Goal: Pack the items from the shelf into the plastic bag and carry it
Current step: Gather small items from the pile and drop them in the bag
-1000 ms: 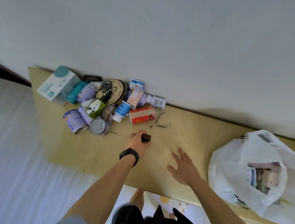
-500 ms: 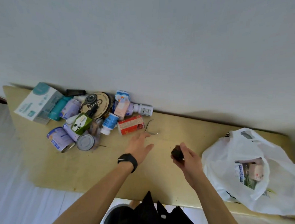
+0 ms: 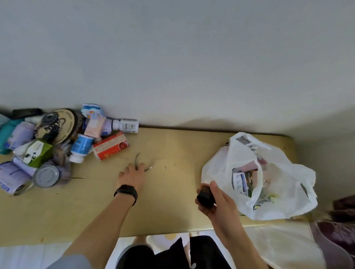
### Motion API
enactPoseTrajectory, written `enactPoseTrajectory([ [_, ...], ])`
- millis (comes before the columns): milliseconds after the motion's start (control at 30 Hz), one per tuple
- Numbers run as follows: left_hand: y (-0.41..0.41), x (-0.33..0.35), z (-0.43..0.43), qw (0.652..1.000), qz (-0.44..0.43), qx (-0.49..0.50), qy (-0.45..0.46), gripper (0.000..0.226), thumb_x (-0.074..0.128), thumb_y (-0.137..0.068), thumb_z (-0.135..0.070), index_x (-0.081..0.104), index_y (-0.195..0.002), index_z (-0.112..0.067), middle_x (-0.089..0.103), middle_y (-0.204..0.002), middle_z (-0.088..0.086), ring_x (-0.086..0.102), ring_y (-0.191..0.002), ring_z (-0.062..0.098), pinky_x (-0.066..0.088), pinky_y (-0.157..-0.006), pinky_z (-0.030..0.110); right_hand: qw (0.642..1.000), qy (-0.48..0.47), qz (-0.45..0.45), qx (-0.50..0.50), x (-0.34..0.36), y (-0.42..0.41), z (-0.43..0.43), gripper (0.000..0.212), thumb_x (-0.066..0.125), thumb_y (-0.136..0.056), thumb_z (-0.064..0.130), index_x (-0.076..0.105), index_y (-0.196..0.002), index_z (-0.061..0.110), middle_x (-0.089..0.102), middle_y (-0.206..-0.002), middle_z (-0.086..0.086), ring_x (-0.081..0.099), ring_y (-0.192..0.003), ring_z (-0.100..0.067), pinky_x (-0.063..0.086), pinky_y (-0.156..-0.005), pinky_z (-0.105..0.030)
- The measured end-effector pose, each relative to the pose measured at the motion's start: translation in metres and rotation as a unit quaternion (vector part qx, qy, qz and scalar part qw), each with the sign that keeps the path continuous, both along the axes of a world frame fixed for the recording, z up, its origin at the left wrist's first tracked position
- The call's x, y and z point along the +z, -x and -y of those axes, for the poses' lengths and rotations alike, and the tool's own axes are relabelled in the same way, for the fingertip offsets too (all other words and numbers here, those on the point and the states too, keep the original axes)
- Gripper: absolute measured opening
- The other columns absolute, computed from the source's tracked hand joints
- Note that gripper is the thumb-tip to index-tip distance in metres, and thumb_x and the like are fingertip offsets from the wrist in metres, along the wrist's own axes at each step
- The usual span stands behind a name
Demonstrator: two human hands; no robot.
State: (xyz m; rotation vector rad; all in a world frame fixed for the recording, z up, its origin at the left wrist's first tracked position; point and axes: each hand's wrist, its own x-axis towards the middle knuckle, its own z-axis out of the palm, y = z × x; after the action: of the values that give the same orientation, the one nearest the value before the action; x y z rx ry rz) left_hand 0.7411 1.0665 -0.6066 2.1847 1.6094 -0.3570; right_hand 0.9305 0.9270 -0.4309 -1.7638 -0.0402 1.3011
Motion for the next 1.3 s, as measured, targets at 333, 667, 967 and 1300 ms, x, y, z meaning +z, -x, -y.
enactPoseTrajectory([
  [333, -0.001, 0.008, 0.059, 0.993, -0.059, 0.027, 0.095, 0.032, 0.039, -0.101, -0.032, 0.042, -0.127, -0.014, 0.045, -0.118, 0.016, 0.052, -0.107, 0.036, 0.048, -0.085, 0.043, 0.997, -0.043, -0.057, 0.023, 0.024, -0.018, 0.029, 0.044, 0.051, -0.099, 0.042, 0.072, -0.108, 0.004, 0.073, -0.101, -0.016, 0.068, -0.081, -0.025, 0.052, -0.077, -0.038],
  [667, -0.028, 0.018, 0.117, 0.991, -0.1, -0.013, 0.091, 0.029, 0.032, -0.1, -0.023, 0.043, -0.127, -0.024, 0.039, -0.121, 0.014, 0.047, -0.113, 0.036, 0.043, -0.092, 0.043, 0.996, -0.046, -0.07, 0.001, 0.036, -0.071, 0.09, 0.041, 0.053, -0.099, 0.042, 0.074, -0.106, 0.007, 0.074, -0.101, -0.014, 0.069, -0.08, -0.023, 0.055, -0.073, -0.033],
  [967, -0.07, 0.046, 0.141, 0.805, 0.329, 0.463, 0.174, 0.011, 0.046, -0.102, -0.024, 0.045, -0.111, -0.019, 0.06, -0.104, 0.009, 0.062, -0.086, 0.028, 0.055, -0.083, 0.049, 0.992, -0.031, -0.114, -0.051, 0.031, -0.121, 0.161, 0.045, 0.055, -0.097, 0.044, 0.071, -0.111, 0.005, 0.072, -0.106, -0.016, 0.066, -0.082, -0.025, 0.053, -0.074, -0.036],
  [1300, -0.16, 0.212, 0.115, 0.578, 0.658, 0.386, 0.29, 0.011, 0.048, -0.102, -0.013, 0.048, -0.091, -0.012, 0.062, -0.11, 0.017, 0.071, -0.085, 0.025, 0.058, -0.074, 0.032, 0.977, -0.048, -0.154, -0.14, 0.027, -0.146, 0.176, 0.04, 0.052, -0.1, 0.04, 0.072, -0.1, 0.005, 0.073, -0.094, -0.012, 0.065, -0.075, -0.024, 0.052, -0.067, -0.033],
])
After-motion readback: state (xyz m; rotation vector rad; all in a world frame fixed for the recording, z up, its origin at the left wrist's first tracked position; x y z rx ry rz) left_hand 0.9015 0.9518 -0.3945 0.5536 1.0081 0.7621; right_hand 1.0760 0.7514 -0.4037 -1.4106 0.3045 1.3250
